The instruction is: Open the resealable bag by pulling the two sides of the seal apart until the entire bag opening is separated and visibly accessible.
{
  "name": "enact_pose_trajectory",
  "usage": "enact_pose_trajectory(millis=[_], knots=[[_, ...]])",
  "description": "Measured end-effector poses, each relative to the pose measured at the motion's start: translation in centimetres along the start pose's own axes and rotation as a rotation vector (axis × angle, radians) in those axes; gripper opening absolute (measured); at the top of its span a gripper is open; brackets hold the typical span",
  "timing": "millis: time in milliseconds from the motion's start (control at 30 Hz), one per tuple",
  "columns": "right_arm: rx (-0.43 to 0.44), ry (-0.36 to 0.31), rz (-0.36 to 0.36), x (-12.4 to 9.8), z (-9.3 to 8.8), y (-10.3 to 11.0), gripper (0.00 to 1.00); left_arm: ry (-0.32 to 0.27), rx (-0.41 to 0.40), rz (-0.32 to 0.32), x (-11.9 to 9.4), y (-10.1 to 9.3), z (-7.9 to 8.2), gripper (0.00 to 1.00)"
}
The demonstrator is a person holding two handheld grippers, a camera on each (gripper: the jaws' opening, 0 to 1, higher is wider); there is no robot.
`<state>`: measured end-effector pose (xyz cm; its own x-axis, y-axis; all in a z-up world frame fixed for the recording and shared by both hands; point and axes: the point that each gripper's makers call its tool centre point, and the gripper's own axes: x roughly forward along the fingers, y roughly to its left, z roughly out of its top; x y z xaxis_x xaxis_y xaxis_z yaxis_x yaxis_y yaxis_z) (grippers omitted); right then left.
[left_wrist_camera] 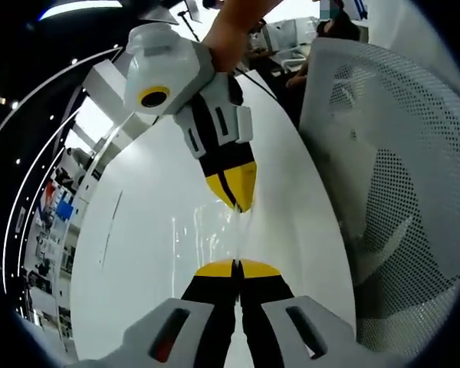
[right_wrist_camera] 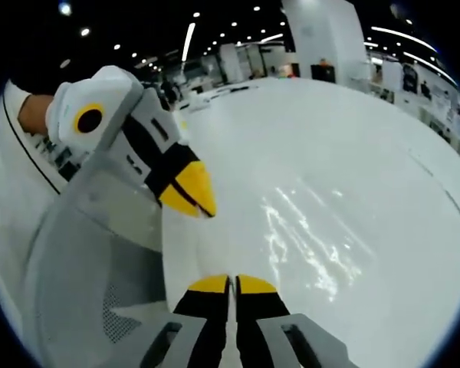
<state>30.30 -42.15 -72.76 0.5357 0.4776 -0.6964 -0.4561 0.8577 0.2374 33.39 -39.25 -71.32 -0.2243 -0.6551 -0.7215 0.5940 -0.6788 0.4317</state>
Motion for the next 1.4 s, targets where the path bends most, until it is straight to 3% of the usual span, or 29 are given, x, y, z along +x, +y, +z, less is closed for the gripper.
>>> enact_pose_trajectory(millis=[133, 267, 367, 767, 1067, 1233, 1400], knots=[[0.019, 0.019, 0.013, 0.7, -0.4, 0.1, 0.0, -0.021, -0.022, 0.005, 0.0, 0.1, 0.2, 0.0], [0.043, 0.036, 0.012, 0.9, 0.1, 0.6, 0.0, -0.008, -0.036, 0.019, 0.0, 0.4, -0.3, 0.09], [0.051, 0.053, 0.01, 1.1, 0.2, 0.6, 0.0, -0.028, -0.06, 0.028, -0.2, 0.8, 0.3, 0.12], [0.035, 0.091, -0.01, 1.1, 0.5, 0.2, 0.0, -0.063, 0.007, 0.007, -0.1, 0.2, 2.0, 0.12], [-0.048, 0.06, -0.011, 1.0, 1.5, 0.5, 0.0, -0.031, 0.023, -0.019, 0.7, -0.2, 2.0, 0.11], [-0.116, 0.017, -0.05, 0.3, 2.5, 0.0, 0.0, 0.004, 0.022, -0.029, 1.1, -0.3, 1.3, 0.11], [-0.121, -0.011, -0.077, -0.4, 3.1, -0.5, 0.0, 0.019, 0.024, -0.033, 1.4, -0.3, 1.2, 0.07]])
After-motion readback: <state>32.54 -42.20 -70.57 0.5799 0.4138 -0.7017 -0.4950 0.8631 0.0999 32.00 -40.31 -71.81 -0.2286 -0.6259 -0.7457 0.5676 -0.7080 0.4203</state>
